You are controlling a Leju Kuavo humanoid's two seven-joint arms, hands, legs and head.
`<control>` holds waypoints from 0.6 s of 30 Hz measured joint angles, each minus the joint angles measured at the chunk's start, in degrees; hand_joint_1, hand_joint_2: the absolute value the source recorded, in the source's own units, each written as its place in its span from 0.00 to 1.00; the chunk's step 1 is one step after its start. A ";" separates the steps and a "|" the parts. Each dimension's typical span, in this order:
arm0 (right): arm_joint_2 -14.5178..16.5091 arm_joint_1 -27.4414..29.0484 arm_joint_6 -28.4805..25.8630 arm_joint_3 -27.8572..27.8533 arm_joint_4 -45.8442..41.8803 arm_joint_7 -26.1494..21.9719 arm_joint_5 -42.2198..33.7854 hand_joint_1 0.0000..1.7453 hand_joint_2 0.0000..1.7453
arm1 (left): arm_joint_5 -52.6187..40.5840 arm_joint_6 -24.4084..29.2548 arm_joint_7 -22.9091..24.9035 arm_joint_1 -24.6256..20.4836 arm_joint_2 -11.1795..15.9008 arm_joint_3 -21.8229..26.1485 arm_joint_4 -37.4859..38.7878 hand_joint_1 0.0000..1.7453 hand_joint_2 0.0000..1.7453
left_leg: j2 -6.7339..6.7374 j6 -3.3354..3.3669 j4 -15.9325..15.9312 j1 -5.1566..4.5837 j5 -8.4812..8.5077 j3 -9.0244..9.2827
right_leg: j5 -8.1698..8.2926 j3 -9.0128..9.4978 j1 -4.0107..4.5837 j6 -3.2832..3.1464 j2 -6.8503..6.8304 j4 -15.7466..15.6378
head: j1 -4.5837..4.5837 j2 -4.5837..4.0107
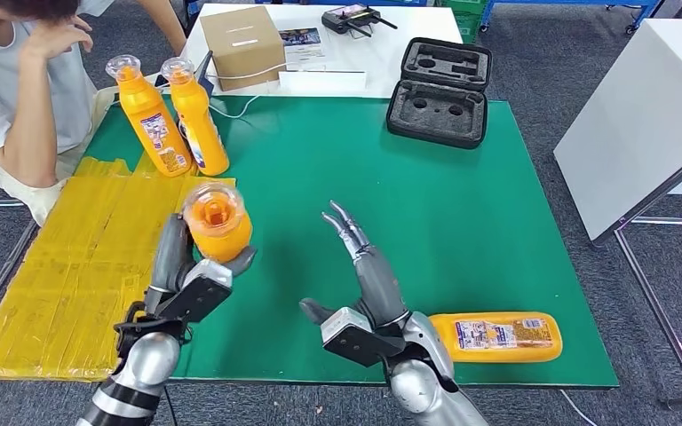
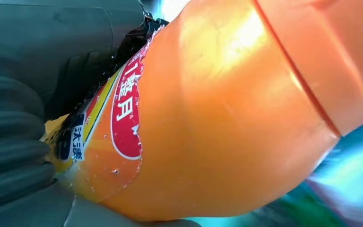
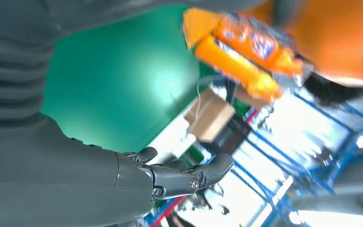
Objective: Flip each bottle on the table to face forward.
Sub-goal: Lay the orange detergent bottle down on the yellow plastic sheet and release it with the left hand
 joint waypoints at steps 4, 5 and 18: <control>-0.72 0.24 0.48 -1.72 -4.24 -0.67 0.26 0.00 0.00 | -17.65 -1.29 5.41 -6.39 3.32 0.49 7.40 1.00 1.00 | 0.08 -0.04 0.00 0.00 0.04 0.02 | 0.04 0.01 0.00 -0.02 0.03 0.03 | -0.01 0.00; -0.87 0.24 0.64 -2.06 -4.97 -0.68 0.23 0.00 0.00 | -18.37 -1.29 5.46 -7.37 3.76 0.54 8.89 1.00 1.00 | 0.10 -0.04 0.00 0.00 0.05 0.02 | 0.05 0.01 -0.01 -0.02 0.04 0.03 | -0.01 0.00; -1.65 0.31 0.76 -3.05 -7.67 -1.14 0.28 0.00 0.00 | -23.26 -2.22 7.98 -10.75 5.70 0.22 15.37 1.00 1.00 | 0.06 -0.05 0.01 -0.02 0.03 -0.03 | 0.03 -0.05 -0.01 -0.01 0.04 0.01 | 0.01 0.00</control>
